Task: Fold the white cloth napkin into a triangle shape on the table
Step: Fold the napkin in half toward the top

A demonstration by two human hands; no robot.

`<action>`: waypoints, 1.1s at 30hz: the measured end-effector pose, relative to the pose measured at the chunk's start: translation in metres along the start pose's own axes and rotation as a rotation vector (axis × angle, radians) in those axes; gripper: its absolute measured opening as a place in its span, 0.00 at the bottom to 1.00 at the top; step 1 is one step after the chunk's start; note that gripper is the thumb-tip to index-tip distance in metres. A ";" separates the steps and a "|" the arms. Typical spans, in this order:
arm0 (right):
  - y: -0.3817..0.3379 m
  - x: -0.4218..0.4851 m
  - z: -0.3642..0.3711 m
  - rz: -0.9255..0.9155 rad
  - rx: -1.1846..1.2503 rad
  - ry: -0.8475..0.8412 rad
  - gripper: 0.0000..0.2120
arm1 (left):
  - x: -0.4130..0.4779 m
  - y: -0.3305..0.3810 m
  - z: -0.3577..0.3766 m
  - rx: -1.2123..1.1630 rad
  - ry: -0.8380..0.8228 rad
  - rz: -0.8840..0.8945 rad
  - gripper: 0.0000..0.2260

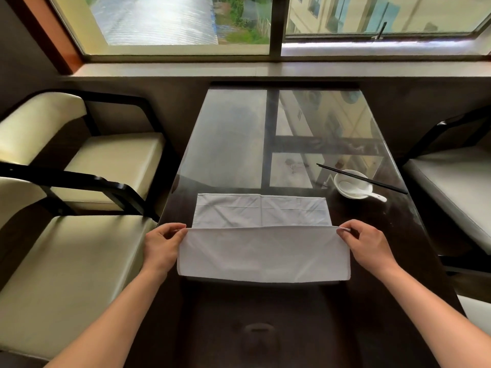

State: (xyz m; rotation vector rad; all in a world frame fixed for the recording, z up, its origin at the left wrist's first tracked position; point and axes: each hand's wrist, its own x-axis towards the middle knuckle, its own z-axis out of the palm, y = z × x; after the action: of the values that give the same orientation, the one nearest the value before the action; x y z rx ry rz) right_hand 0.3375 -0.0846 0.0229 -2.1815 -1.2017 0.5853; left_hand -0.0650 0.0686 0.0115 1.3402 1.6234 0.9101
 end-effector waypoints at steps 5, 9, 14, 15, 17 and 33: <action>-0.003 0.036 0.005 0.033 0.002 -0.007 0.04 | 0.036 0.002 0.010 0.051 0.014 -0.001 0.05; -0.003 0.066 0.008 0.069 -0.006 -0.020 0.05 | 0.063 0.007 0.024 0.076 0.019 -0.002 0.06; 0.002 0.100 0.020 0.144 -0.059 -0.037 0.06 | 0.099 0.008 0.046 0.126 0.038 0.004 0.06; 0.004 0.107 0.024 0.162 -0.072 -0.038 0.06 | 0.106 0.008 0.051 0.141 0.041 0.008 0.06; 0.007 0.119 0.031 0.193 -0.093 -0.025 0.07 | 0.119 0.009 0.061 0.164 0.031 0.019 0.07; 0.012 0.154 0.063 0.272 -0.400 0.075 0.14 | 0.165 -0.007 0.104 0.323 0.062 -0.021 0.06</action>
State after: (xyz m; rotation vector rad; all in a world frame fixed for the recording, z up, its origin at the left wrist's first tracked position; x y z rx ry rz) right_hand 0.3831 0.0600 -0.0469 -2.7064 -1.0593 0.3887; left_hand 0.0120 0.2325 -0.0598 1.5194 1.8888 0.7022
